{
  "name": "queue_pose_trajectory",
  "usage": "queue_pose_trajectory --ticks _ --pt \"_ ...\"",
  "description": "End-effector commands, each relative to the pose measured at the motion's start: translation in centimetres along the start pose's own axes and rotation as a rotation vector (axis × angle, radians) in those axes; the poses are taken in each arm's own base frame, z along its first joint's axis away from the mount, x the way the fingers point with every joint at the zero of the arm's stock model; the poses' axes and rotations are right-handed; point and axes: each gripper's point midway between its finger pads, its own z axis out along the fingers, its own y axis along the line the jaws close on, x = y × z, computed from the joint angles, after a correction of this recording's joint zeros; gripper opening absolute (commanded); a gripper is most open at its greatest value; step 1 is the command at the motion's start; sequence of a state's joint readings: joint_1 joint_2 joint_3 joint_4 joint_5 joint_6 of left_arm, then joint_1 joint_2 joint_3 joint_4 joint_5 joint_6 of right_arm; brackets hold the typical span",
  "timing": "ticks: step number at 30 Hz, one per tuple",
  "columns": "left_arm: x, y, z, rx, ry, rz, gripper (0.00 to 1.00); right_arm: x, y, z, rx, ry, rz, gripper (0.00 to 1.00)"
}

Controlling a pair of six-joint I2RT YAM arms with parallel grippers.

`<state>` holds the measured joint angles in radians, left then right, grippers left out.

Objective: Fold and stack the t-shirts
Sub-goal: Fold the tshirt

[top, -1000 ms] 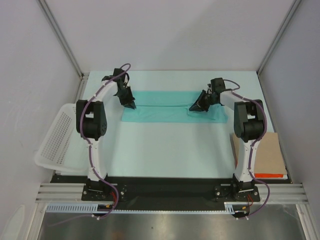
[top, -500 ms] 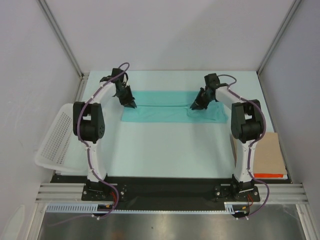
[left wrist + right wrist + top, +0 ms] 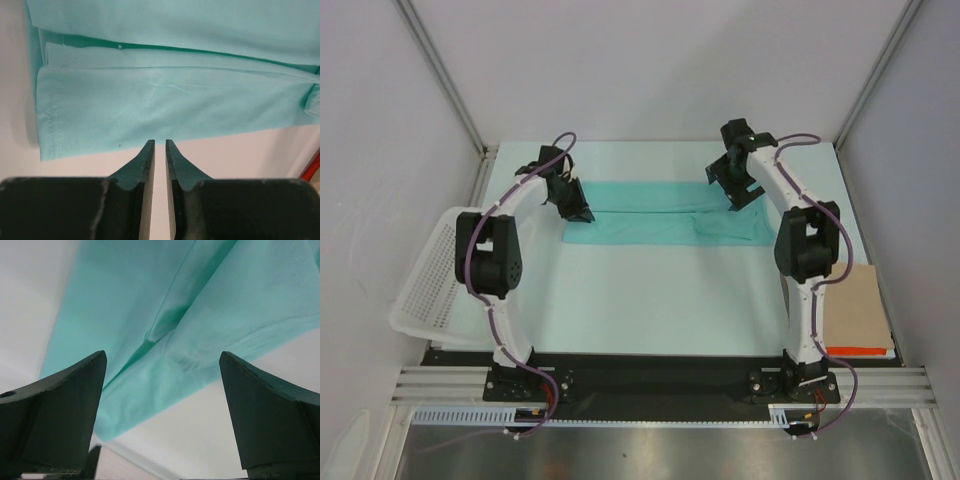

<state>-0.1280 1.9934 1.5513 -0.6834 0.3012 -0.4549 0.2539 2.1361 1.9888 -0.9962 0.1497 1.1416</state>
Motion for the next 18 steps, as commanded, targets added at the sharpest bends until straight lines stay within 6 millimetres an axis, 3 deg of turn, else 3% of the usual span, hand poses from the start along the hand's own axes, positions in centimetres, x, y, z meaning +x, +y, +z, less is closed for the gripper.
queue_pose_trajectory --ticks 1,6,11,18 --pt "-0.8 -2.1 -2.7 0.077 -0.087 0.027 0.19 -0.2 -2.9 2.0 0.223 -0.074 0.071 1.00" --pt "1.1 -2.6 -3.3 0.122 -0.084 0.020 0.19 -1.6 -2.4 3.6 0.253 -0.204 0.057 1.00" --pt "2.3 -2.9 -3.1 0.120 -0.067 0.038 0.19 -1.6 -3.2 4.7 0.297 -0.195 0.066 1.00" --pt "0.8 -2.7 -4.2 0.050 -0.112 0.076 0.19 0.2 -3.9 7.2 0.343 -0.139 0.074 1.00"
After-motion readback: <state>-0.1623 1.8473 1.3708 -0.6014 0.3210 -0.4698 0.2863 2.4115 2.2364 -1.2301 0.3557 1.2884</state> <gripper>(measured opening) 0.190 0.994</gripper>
